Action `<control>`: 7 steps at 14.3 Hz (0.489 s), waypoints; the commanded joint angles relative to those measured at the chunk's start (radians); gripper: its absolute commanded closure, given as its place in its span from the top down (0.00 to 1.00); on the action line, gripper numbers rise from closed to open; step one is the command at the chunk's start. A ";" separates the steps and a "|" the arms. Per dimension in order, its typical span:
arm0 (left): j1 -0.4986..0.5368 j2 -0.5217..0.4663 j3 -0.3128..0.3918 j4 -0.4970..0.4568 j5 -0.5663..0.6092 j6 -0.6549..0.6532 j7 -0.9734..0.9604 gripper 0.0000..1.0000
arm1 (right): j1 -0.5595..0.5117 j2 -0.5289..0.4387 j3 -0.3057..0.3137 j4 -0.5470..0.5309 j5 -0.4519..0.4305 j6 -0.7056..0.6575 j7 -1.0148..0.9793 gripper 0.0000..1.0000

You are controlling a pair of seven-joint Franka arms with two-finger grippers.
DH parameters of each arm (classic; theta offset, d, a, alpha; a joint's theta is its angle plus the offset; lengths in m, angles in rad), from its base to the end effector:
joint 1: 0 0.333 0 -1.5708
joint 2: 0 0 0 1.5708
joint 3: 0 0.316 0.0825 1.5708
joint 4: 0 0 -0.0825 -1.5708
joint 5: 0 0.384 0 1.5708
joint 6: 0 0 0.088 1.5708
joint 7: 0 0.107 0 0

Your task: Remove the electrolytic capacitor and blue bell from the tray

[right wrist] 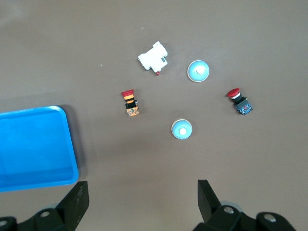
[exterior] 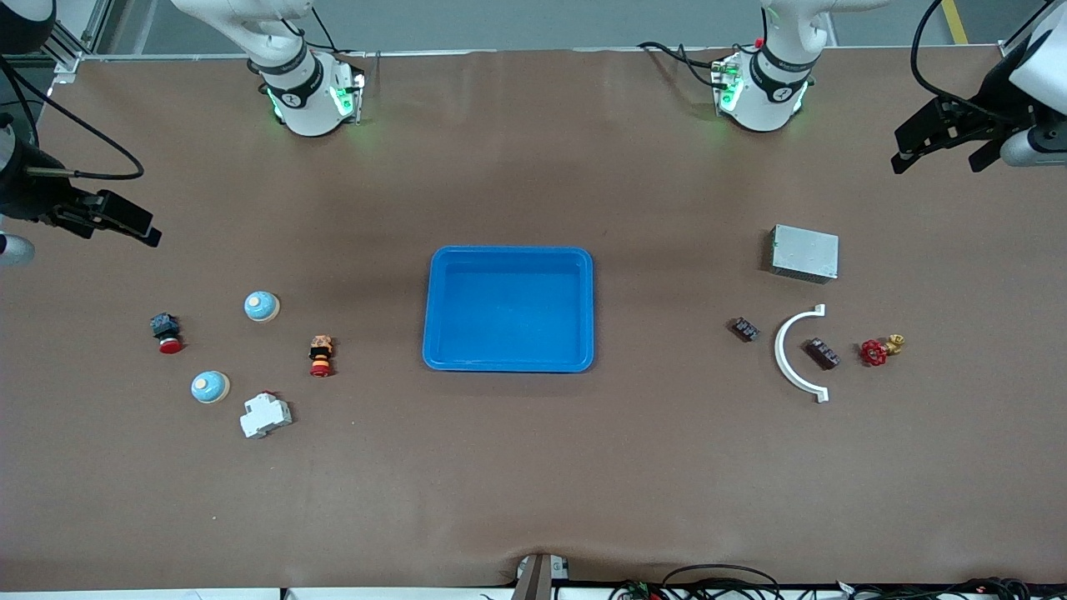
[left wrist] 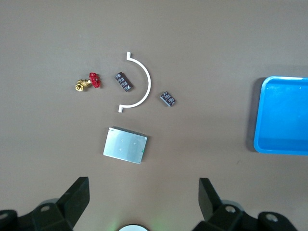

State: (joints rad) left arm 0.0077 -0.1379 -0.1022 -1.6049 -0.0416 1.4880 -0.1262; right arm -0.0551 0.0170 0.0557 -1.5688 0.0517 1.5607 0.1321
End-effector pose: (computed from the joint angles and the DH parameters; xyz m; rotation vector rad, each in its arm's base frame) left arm 0.4990 -0.0564 0.6737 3.1117 0.0446 0.0267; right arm 0.5583 0.0056 0.6153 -3.0837 0.2032 0.0441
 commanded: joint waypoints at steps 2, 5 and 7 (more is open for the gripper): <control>0.008 0.012 -0.004 0.023 0.028 -0.012 -0.004 1.00 | 0.000 -0.009 -0.010 -0.011 -0.009 -0.004 -0.078 1.00; 0.006 0.024 -0.008 0.034 0.068 -0.018 0.000 1.00 | 0.000 -0.011 -0.014 -0.010 -0.016 -0.004 -0.088 1.00; 0.008 0.023 -0.010 0.043 0.065 -0.025 0.003 1.00 | 0.000 -0.015 -0.020 -0.008 -0.024 -0.004 -0.089 1.00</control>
State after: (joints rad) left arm 0.0114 -0.1247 -0.1023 -1.5981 0.0027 1.4879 -0.1261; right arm -0.0554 0.0169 0.0418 -1.5704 0.0432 1.5597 0.0597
